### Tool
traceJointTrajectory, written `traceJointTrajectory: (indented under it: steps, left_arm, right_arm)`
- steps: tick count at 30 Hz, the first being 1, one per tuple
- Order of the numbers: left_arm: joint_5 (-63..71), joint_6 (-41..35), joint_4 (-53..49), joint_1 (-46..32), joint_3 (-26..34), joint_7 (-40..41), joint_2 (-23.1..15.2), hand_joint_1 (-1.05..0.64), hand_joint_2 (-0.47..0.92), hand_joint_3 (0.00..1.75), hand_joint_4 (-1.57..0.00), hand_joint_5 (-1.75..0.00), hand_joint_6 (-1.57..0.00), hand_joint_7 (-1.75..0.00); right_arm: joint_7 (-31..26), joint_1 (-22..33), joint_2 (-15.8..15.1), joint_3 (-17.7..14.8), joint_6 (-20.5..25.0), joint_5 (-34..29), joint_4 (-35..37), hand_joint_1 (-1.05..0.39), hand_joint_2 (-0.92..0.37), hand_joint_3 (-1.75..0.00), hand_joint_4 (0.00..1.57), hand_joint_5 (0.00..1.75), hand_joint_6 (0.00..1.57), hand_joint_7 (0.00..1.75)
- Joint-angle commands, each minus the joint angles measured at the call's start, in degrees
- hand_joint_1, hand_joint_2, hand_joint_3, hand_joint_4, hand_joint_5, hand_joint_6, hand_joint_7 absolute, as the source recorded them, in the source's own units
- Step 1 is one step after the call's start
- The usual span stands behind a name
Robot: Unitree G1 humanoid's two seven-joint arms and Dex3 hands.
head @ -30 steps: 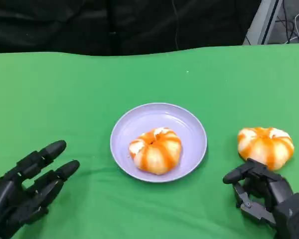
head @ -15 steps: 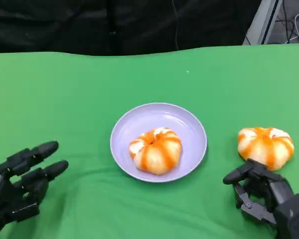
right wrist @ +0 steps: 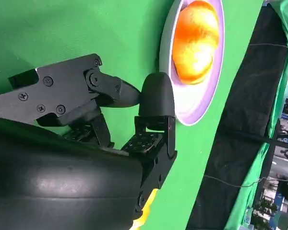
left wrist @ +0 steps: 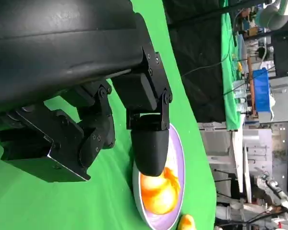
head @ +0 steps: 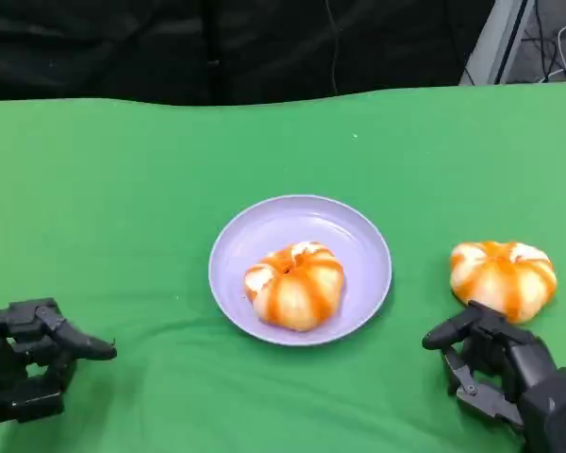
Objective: Grasp the bread from the table and place it into the plate.
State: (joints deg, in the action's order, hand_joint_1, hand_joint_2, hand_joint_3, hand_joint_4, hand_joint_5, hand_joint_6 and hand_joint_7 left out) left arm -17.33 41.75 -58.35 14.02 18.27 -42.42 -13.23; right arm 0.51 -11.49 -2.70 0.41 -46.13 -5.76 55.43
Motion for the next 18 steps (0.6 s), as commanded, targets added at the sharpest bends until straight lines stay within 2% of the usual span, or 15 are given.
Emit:
traceJointTrajectory:
  steps: [1,18]
  left_arm:
    - [0.7,1.3,-0.7,-0.3,-0.3,0.9,-0.3,0.1,0.6,1.12,-1.12,-1.3,-1.09,-1.14]
    - [1.5,2.6,-0.9,-0.5,-1.1,1.1,-0.4,0.13,0.57,1.18,-1.11,-1.37,-1.06,-1.21]
  right_arm:
    - [-0.3,0.8,-1.1,-0.3,0.7,-0.2,0.7,-0.18,-0.85,-0.64,0.73,1.75,0.72,1.3]
    - [-0.1,1.0,-0.9,-0.5,0.6,0.4,0.4,-0.16,-0.84,-0.65,0.73,1.75,0.73,1.3]
